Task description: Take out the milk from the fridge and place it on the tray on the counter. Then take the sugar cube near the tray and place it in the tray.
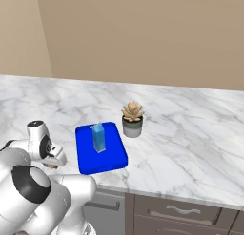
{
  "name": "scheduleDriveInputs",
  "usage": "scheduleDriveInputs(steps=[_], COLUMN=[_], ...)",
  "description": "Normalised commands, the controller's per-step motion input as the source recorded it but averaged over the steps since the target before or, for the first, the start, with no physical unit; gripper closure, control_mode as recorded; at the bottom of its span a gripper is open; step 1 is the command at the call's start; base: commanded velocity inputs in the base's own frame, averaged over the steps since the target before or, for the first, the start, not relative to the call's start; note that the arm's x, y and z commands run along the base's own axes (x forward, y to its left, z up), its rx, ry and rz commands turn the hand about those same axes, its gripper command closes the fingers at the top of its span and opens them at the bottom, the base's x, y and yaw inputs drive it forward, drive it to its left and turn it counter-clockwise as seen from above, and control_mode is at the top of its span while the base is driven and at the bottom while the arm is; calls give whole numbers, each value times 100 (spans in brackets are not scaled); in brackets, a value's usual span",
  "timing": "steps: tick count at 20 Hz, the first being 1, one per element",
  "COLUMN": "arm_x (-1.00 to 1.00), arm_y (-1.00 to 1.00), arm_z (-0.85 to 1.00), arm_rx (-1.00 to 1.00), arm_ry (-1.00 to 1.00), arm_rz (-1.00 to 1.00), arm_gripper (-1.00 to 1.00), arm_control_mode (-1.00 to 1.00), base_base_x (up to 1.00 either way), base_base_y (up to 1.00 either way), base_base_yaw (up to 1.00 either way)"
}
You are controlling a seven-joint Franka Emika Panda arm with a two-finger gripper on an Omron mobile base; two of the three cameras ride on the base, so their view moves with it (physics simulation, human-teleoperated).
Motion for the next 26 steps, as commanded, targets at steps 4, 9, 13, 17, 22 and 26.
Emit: scheduleDriveInputs(steps=[4,9,13,17,22,26], arm_x=[0,0,-46,-29,1,11], arm_y=[0,-1,-26,-44,-72,-87], arm_z=[-3,0,42,98,93,52], arm_rx=[0,0,4,1,0,0], arm_ry=[-5,-4,-7,0,0,0], arm_rz=[0,0,0,-7,-9,-5], arm_gripper=[100,100,100,100,100,100], arm_control_mode=[-100,-100,-100,-100,-100,-100], base_base_x=[0,0,0,0,0,0], base_base_y=[0,0,0,0,0,0], base_base_yaw=[0,0,0,0,0,0])
